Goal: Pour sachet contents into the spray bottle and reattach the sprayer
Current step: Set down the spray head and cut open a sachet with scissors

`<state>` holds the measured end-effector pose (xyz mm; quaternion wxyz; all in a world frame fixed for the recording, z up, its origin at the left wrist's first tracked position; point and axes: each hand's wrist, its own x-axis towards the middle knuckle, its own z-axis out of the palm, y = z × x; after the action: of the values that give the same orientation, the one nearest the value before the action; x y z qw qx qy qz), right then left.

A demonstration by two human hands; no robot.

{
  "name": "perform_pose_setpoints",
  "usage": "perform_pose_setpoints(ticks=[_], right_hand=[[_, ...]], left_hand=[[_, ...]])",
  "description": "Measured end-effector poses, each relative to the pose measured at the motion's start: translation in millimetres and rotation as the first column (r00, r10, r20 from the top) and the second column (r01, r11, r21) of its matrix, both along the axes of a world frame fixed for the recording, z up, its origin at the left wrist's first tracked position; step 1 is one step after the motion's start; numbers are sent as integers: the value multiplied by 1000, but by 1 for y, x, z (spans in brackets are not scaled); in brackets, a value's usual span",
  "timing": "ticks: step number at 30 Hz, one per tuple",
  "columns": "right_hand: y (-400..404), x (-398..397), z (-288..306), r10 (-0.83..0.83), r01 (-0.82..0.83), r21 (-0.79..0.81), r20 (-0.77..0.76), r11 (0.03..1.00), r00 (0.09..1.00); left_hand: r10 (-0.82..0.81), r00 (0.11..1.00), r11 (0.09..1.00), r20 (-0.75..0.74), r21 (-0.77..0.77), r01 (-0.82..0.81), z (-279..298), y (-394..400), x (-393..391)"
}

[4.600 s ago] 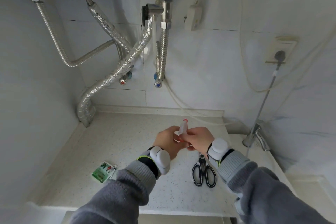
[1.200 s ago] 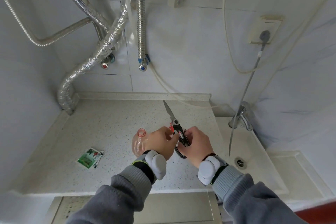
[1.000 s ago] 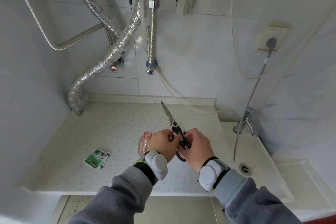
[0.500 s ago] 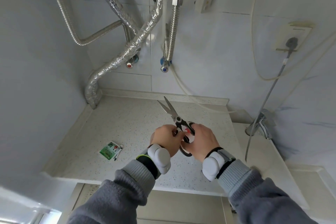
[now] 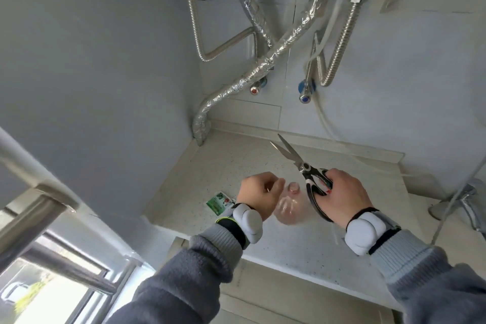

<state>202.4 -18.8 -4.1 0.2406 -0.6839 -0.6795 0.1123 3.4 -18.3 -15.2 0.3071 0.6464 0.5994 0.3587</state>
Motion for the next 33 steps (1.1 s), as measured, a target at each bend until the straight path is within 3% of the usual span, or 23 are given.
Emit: perform_pose_setpoints(ticks=[2,5,7,10,16,24,30,33], right_hand=[[1,-3,0,19,-19,17,20,1000,1000],[3,-5,-1,34,-34,19,33,999,999],[1,-6,-1,28,-28,11,50,1000,998],[0,-9,-4,40,-38,-23,81,999,996],[-2,-9,-4,47,-43,-31,110,999,993],[-3,-5,-5,75,-76,2,118,997,990],[-9,0,-9,83,-82,-12,86,997,993],[-12,3,-10,71,-70,-20,88,997,994]], left_hand=[[117,992,993,-51,-6,-118,-15,4,-31],[186,946,960,-267,-157,-233,-40,17,-72],[161,900,923,-404,-262,-283,-58,26,-92],[109,864,879,-492,-359,-315,-88,38,-110],[46,798,863,-601,-378,-334,-111,54,-109],[77,835,876,-545,-363,-318,-112,62,-101],[222,869,902,-442,-245,-356,-108,55,-102],[323,909,892,-264,-236,-386,-99,50,-101]])
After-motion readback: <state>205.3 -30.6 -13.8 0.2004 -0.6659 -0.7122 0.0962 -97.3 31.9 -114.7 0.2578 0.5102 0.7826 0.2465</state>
